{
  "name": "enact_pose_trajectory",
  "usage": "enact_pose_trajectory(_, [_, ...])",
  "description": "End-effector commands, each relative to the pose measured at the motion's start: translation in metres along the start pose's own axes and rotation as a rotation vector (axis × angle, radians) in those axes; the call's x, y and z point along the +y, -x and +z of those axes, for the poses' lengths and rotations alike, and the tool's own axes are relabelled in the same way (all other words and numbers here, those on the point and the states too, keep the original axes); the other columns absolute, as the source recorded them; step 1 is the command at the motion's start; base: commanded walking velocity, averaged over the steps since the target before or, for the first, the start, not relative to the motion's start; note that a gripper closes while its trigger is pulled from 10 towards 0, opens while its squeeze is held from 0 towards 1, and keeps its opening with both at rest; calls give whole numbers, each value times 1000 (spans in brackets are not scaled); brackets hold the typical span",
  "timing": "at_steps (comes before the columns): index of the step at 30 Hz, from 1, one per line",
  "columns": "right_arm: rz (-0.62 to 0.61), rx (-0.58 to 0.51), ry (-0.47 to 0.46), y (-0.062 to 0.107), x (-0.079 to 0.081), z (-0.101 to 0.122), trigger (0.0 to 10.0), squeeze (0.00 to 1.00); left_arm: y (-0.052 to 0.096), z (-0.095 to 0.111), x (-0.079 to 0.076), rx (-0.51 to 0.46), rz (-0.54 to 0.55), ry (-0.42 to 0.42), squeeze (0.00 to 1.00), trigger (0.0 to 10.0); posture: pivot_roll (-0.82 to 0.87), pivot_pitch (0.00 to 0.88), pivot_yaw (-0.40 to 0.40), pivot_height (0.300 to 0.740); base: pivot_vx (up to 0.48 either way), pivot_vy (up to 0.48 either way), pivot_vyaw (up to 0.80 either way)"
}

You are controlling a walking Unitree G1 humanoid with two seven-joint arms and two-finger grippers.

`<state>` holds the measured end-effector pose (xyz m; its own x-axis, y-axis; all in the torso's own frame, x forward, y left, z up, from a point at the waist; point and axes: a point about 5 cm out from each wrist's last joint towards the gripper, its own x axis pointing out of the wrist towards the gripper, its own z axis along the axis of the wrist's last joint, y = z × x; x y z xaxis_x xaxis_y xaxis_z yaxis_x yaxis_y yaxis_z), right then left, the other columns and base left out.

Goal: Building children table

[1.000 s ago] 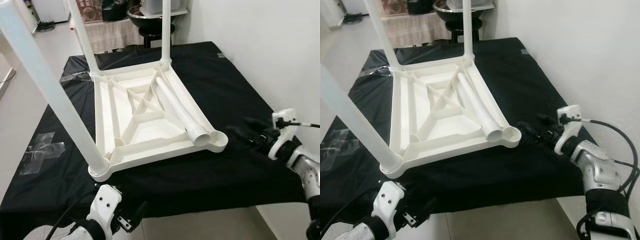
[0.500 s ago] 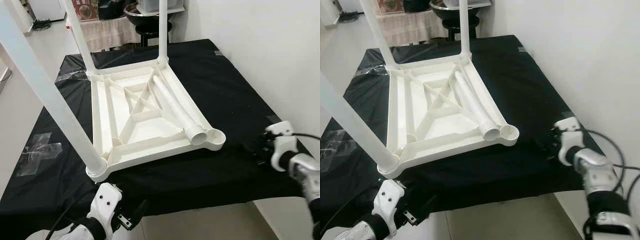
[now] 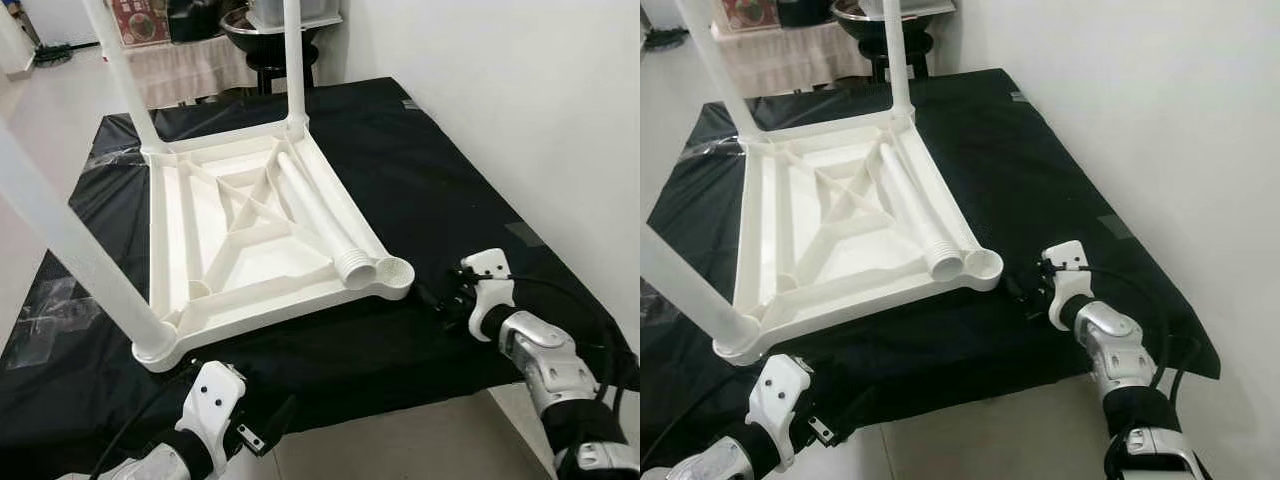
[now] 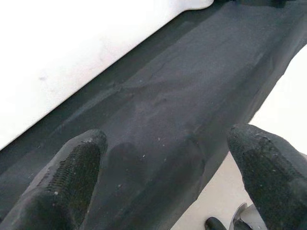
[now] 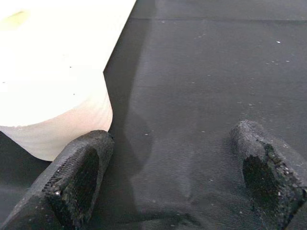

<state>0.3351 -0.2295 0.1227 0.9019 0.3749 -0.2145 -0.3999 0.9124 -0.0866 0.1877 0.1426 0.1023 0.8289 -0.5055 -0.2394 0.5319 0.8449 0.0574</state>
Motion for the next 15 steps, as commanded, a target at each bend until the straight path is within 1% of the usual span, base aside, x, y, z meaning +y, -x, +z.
enact_pose_trajectory(1, [96,-73,27,-9,15,16,10000,0,2,-7,-1,29,3,-2,0,10000,28,140,-1,740,0,0,0])
enact_pose_trajectory(4, [107,-74,29,-8,16,16,10000,0,2,-7,-1,29,4,-1,0,10000,27,141,-1,740,0,0,0])
enact_pose_trajectory(6, [128,-78,28,-7,19,16,10000,0,2,-7,-1,29,3,0,0,10000,23,141,0,740,0,0,0])
enact_pose_trajectory(7, [157,-84,33,-5,23,16,10000,0,2,-7,-1,29,1,1,0,10000,21,143,3,740,0,0,0])
enact_pose_trajectory(8, [157,-84,33,-5,23,16,10000,0,2,-7,-1,29,1,1,0,10000,21,143,3,740,0,0,0])
enact_pose_trajectory(10, [240,-108,33,-5,41,17,10000,0,0,-7,-2,28,-4,0,0,10000,19,143,3,740,0,0,0])
enact_pose_trajectory(11, [265,-116,30,-5,47,18,10000,0,0,-7,-1,27,-5,-1,0,10000,19,143,3,740,0,0,0])
enact_pose_trajectory(12, [265,-116,30,-5,47,18,10000,0,0,-7,-1,27,-5,-1,0,10000,19,143,3,740,0,0,0])
enact_pose_trajectory(14, [313,-130,23,-7,62,18,10000,0,0,-6,-1,27,-5,-4,0,10000,18,144,3,740,0,0,0])
enact_pose_trajectory(15, [313,-130,23,-7,62,18,10000,0,0,-6,-1,27,-5,-4,0,10000,18,144,3,740,0,0,0])
